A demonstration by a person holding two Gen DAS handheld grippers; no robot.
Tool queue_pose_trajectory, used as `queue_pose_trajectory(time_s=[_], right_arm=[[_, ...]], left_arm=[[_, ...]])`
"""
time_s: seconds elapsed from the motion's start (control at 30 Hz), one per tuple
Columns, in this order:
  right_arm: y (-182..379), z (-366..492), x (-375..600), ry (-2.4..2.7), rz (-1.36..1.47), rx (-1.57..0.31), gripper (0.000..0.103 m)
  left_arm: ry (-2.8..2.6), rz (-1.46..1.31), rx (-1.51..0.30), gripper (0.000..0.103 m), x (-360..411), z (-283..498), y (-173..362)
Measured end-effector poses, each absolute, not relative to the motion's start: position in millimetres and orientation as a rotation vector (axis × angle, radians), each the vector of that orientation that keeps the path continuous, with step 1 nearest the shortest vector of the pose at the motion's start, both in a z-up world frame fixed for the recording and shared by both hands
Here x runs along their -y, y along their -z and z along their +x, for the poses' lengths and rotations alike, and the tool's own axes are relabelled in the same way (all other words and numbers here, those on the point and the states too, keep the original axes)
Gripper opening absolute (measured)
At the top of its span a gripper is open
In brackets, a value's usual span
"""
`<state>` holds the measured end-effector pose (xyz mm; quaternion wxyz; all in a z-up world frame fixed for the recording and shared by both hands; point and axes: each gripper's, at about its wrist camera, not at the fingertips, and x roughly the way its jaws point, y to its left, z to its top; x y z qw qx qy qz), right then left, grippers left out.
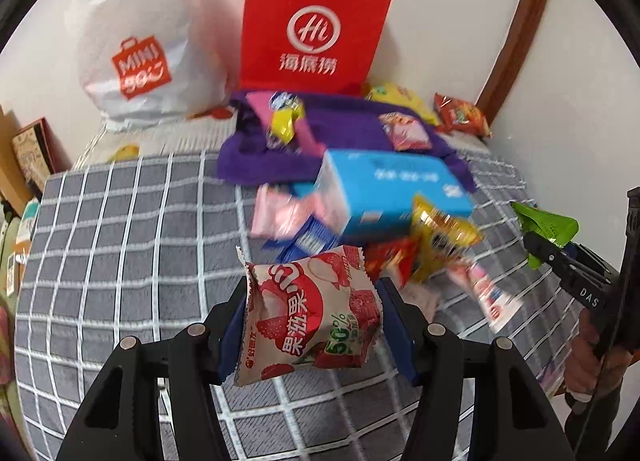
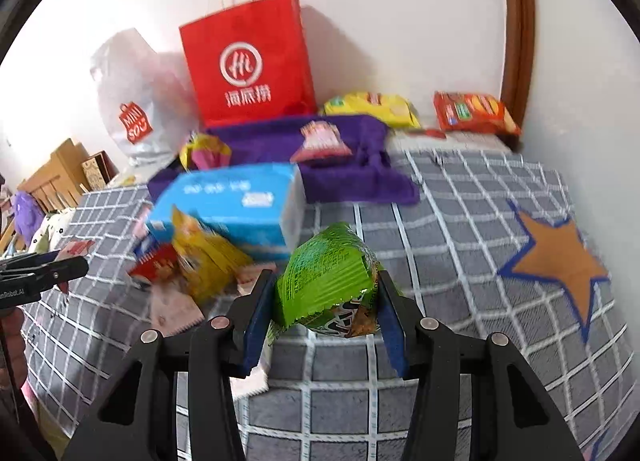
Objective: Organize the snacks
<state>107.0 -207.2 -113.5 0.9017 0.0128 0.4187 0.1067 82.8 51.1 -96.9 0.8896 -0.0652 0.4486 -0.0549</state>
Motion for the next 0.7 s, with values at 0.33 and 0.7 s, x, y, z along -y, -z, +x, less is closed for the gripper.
queue_pose_trajectory(time_s=[0.33, 0.7], right_arm=[[56.4, 151.1, 176.2, -0.24, 0.015, -0.795, 0.049], [18.4, 231.7, 145.4, -0.346, 0.014, -0.756, 0.049]], left_arm=[[0.136, -0.098, -0.867, 0.058, -35.0, 121.3, 36.3], [0.092, -0.116, -0.829, 0.058, -50.9, 178.7, 2.7]])
